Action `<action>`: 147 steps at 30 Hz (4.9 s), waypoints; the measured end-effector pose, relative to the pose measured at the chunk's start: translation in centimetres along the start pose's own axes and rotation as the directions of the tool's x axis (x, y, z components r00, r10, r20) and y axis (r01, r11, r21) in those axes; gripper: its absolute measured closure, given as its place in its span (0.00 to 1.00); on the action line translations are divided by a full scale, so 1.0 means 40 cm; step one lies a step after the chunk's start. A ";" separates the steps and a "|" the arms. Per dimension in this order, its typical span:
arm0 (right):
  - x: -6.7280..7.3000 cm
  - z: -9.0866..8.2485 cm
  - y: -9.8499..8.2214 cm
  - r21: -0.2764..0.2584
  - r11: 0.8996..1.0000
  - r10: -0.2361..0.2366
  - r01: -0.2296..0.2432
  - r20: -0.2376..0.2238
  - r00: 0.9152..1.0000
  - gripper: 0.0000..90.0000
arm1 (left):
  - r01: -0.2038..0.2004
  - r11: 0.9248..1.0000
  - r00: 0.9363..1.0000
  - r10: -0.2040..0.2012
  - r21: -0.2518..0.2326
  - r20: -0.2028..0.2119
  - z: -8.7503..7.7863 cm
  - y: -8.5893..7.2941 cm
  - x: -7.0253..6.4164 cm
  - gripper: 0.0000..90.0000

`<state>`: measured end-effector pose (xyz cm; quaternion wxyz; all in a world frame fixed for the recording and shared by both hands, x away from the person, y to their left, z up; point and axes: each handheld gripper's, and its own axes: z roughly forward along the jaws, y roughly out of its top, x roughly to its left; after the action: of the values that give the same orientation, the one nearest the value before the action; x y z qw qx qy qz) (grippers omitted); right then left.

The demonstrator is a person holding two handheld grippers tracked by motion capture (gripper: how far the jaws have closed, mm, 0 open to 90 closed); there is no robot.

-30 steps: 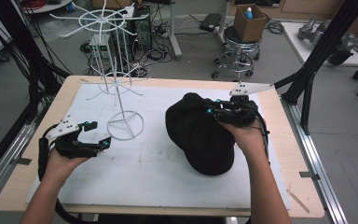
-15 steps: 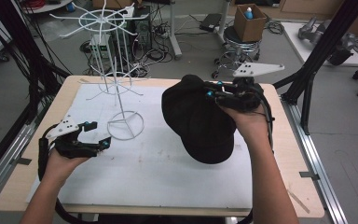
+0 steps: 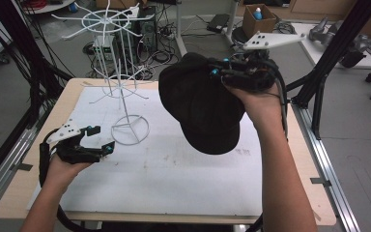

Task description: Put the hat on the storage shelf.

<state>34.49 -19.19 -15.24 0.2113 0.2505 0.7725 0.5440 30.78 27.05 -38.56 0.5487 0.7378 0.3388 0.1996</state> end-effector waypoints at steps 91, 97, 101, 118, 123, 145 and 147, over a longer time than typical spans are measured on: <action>0.059 0.033 0.290 -0.179 0.981 -0.099 0.076 -0.121 0.988 0.82 | -0.017 0.999 1.000 0.017 0.028 0.010 0.011 0.001 -0.010 0.16; 0.050 0.072 0.259 -0.153 0.986 -0.085 0.064 -0.132 0.988 0.81 | -0.013 1.000 1.000 0.012 0.024 0.012 0.010 0.000 -0.007 0.16; 0.038 0.089 0.227 -0.141 0.989 -0.066 0.045 -0.142 0.988 0.81 | -0.011 1.000 1.000 0.011 0.023 0.013 0.011 0.000 -0.008 0.16; 0.025 0.126 0.143 -0.085 0.996 -0.039 0.024 -0.176 0.984 0.76 | -0.016 0.999 1.000 0.015 0.028 0.012 0.011 0.000 -0.009 0.16; 0.022 0.124 0.133 -0.085 0.996 -0.035 0.021 -0.173 0.984 0.70 | -0.014 1.000 1.000 0.013 0.025 0.011 0.009 -0.001 -0.006 0.16; 0.019 0.068 0.053 -0.077 0.997 -0.013 0.002 -0.137 0.990 0.52 | -0.013 1.000 1.000 0.013 0.026 0.016 0.009 -0.001 -0.008 0.16; 0.016 0.052 0.029 -0.077 0.997 -0.008 -0.002 -0.120 0.993 0.49 | -0.014 1.000 1.000 0.013 0.024 0.015 0.007 0.000 -0.007 0.16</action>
<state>35.39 -16.95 -14.85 0.1750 0.2078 0.7625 0.5872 30.78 26.66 -38.64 0.5409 0.7480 0.3322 0.1938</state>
